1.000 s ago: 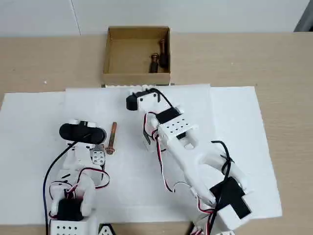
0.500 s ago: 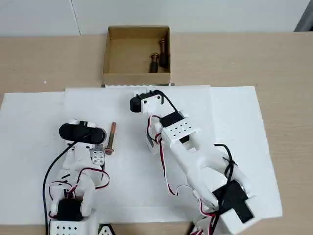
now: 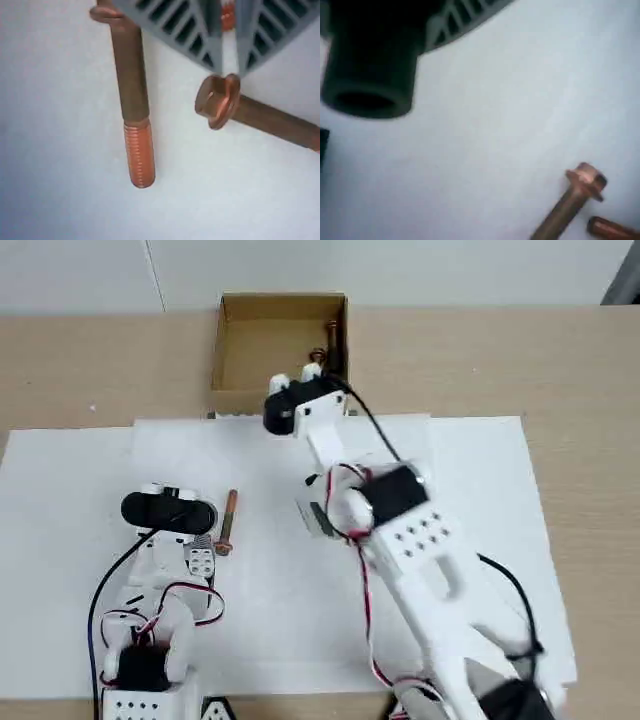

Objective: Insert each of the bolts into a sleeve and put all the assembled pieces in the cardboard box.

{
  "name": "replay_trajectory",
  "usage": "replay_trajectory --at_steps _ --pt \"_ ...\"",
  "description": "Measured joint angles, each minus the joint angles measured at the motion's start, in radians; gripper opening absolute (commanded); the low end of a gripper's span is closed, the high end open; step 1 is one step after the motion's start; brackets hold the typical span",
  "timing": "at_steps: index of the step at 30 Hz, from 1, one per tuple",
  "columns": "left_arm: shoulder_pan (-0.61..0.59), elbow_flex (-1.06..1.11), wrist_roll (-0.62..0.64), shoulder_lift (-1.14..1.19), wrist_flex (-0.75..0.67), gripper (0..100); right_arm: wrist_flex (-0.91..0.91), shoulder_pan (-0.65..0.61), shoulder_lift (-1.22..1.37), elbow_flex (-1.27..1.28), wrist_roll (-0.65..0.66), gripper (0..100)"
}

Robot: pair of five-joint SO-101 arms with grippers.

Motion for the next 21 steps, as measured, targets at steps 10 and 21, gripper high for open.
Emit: replay_trajectory --at_steps 10,21 --pt "-0.075 -0.158 -0.068 0.000 0.064 1 0.212 0.124 -0.272 -0.002 0.000 0.2" --pt "-0.133 -0.559 -0.081 0.272 0.241 1 0.285 0.316 -0.416 0.069 0.000 0.2"
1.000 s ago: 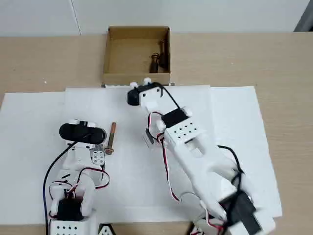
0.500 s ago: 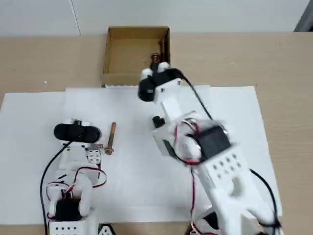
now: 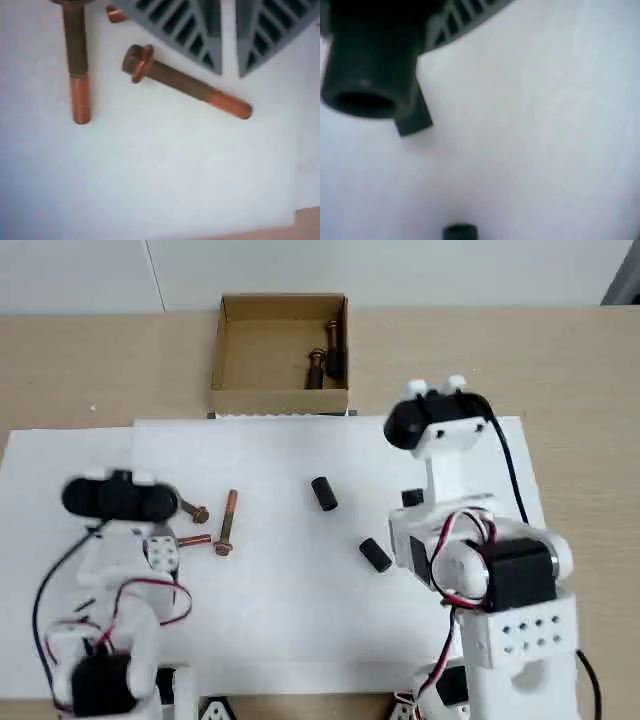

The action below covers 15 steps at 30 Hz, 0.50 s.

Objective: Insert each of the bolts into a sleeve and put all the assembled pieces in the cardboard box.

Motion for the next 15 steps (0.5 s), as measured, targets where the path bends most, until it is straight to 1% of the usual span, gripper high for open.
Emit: replay_trajectory --at_steps 5,11,13,15 --pt "-0.051 -0.229 0.000 0.367 0.020 1 -0.008 0.014 -0.117 0.130 0.000 0.2" --pt "-0.055 -0.491 0.009 0.730 0.164 1 -0.015 0.011 -0.293 0.296 0.000 0.2" --pt "-0.055 -0.545 0.064 0.821 0.209 1 -0.034 0.015 -0.350 0.322 0.000 0.2" --pt "-0.055 -0.594 0.147 0.901 0.250 1 -0.051 0.012 -0.394 0.350 0.000 0.2"
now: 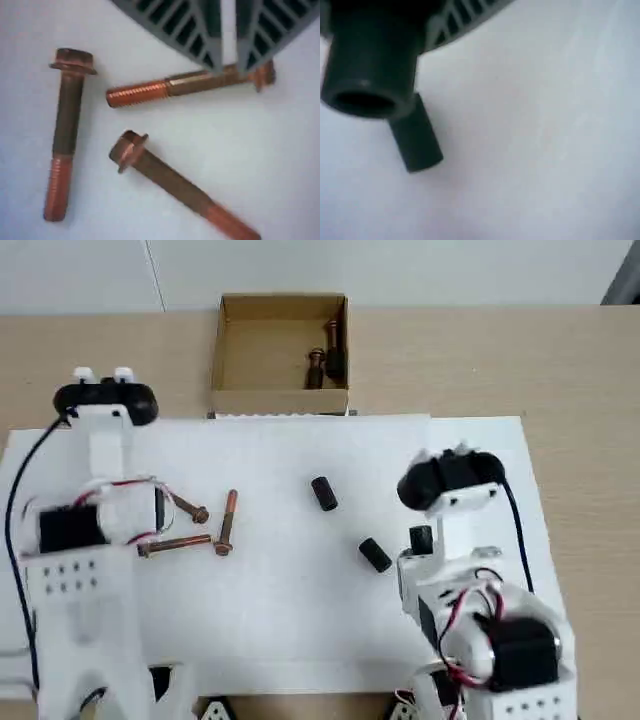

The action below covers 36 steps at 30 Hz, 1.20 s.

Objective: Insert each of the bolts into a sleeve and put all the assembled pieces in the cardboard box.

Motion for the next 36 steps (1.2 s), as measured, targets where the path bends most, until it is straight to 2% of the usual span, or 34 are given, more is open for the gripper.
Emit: replay_trajectory --at_steps 7,18,20,27,33,36 --pt "-0.002 -0.081 0.273 0.158 0.091 1 -0.020 -0.002 -0.061 0.026 -0.003 0.2" --pt "-0.002 -0.035 0.812 0.275 0.091 1 -0.020 0.000 -0.120 0.026 -0.009 0.2" --pt "-0.002 -0.035 0.878 0.302 0.091 1 -0.020 -0.002 -0.133 0.026 -0.034 0.2" --pt "-0.002 -0.035 0.954 0.466 0.091 1 -0.025 0.000 -0.155 0.026 -0.068 0.2" --pt "-0.002 -0.087 0.964 0.559 0.087 2 -0.092 0.002 -0.150 0.026 -0.068 0.2" --pt "-0.002 -0.106 0.964 0.560 0.087 7 -0.133 0.003 -0.147 0.051 -0.068 0.2"
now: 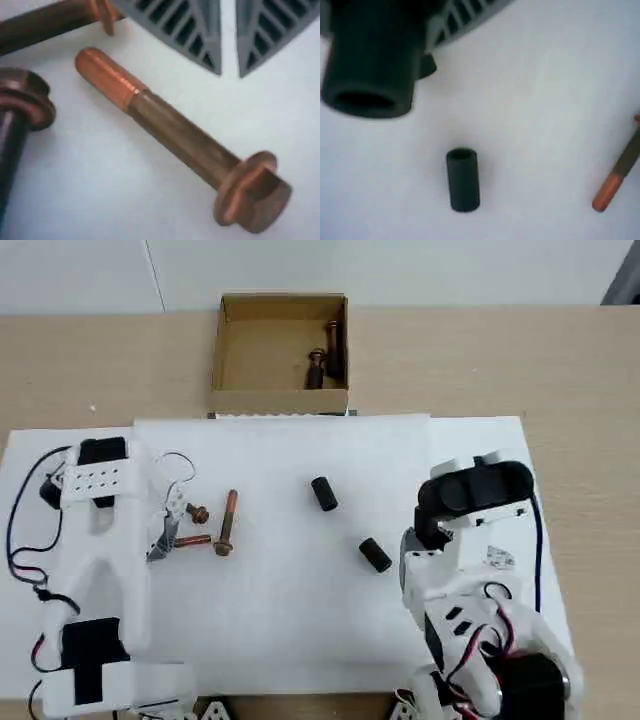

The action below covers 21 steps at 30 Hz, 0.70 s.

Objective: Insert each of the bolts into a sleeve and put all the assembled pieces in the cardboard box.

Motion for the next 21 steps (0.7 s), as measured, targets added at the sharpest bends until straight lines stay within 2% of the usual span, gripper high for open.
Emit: replay_trajectory --at_steps 5,21 --pt "0.000 -0.006 0.000 0.000 0.002 16 -0.043 0.000 0.012 0.051 0.000 0.2" --pt "-0.002 -0.006 0.003 0.014 -0.080 16 -0.087 -0.002 0.012 0.054 0.038 0.2"
